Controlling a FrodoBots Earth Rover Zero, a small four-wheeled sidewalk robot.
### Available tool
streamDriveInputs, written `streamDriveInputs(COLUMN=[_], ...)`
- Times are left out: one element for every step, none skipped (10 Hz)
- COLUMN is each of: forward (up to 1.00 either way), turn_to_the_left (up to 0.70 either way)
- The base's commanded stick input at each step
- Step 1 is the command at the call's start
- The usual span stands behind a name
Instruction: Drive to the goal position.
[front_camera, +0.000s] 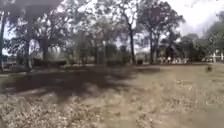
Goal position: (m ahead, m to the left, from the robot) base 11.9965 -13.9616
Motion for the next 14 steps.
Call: streamDriveInputs(forward=[0.7,0.7,0.7,0.7,0.7,0.7,0.7,0.7,0.7,0.7,0.7,0.7,0.7,0.7], turn_to_the_left=[0.0,0.0,0.0,0.0,0.0,0.0,0.0,0.0,0.0,0.0,0.0,-0.11,-0.35,-0.35])
